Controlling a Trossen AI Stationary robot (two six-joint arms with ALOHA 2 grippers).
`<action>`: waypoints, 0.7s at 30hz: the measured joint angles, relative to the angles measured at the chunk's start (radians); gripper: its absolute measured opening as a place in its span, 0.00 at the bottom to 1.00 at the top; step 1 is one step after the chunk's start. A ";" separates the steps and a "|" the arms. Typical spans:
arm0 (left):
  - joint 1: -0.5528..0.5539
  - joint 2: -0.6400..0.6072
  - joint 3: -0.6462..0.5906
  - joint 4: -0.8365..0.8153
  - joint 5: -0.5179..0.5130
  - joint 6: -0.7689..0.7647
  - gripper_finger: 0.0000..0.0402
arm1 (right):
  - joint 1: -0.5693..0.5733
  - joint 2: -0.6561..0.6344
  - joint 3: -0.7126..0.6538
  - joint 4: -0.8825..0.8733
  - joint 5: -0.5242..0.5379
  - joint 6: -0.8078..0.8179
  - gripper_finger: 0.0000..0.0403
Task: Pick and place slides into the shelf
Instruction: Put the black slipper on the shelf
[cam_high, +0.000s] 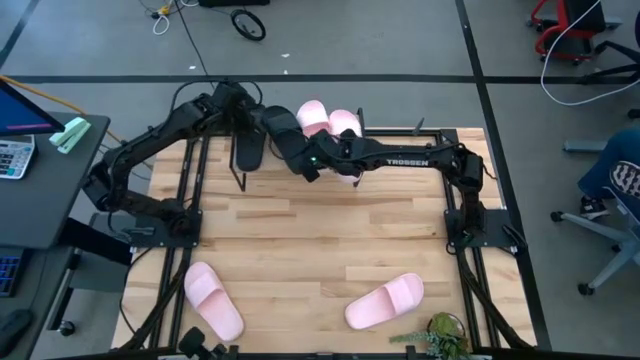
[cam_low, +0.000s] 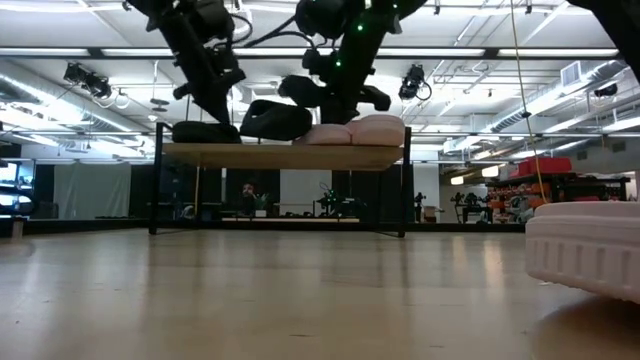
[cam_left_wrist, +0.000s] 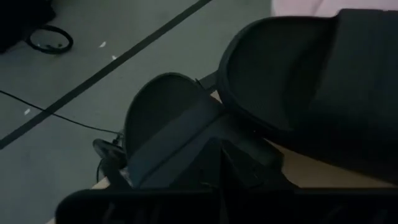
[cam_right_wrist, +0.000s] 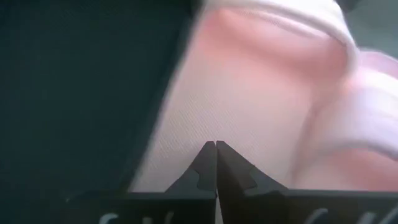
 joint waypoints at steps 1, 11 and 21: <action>0.000 0.014 0.000 0.006 0.000 0.001 0.01 | 0.000 0.000 -0.009 0.031 -0.004 -0.007 0.00; 0.002 0.101 0.000 0.170 -0.002 0.009 0.01 | 0.037 0.000 -0.022 0.127 -0.041 -0.082 0.00; 0.003 0.125 -0.001 0.232 0.011 0.031 0.01 | 0.046 0.000 -0.022 0.274 -0.077 -0.157 0.00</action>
